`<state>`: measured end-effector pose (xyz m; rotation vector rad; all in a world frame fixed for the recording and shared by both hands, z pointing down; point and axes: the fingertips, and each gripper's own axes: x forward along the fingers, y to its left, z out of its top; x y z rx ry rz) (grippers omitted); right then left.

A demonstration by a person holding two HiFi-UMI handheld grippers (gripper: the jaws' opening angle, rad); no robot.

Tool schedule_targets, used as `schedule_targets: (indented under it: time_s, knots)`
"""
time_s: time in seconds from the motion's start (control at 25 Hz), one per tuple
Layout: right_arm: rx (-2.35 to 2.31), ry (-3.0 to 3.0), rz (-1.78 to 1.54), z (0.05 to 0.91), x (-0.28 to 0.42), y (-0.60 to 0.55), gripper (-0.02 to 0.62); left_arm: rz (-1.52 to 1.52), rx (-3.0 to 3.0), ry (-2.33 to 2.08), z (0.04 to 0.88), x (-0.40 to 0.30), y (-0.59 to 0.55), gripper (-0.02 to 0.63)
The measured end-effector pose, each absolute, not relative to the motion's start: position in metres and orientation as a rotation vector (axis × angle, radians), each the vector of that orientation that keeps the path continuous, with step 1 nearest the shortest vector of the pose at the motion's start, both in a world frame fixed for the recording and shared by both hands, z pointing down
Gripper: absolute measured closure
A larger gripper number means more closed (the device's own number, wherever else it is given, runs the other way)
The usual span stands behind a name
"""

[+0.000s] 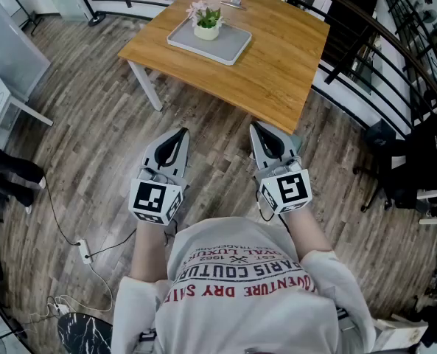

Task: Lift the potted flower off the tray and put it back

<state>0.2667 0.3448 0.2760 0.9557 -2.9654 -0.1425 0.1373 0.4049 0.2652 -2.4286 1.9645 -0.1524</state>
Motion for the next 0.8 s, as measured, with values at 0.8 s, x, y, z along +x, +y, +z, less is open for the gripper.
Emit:
schedule_targets:
  time_s: [0.8]
  knots:
    - [0.929, -3.006, -0.082, 0.282, 0.207, 0.362, 0.52, -0.073, -2.427, 1.98, 0.269, 0.074, 0.423, 0.594]
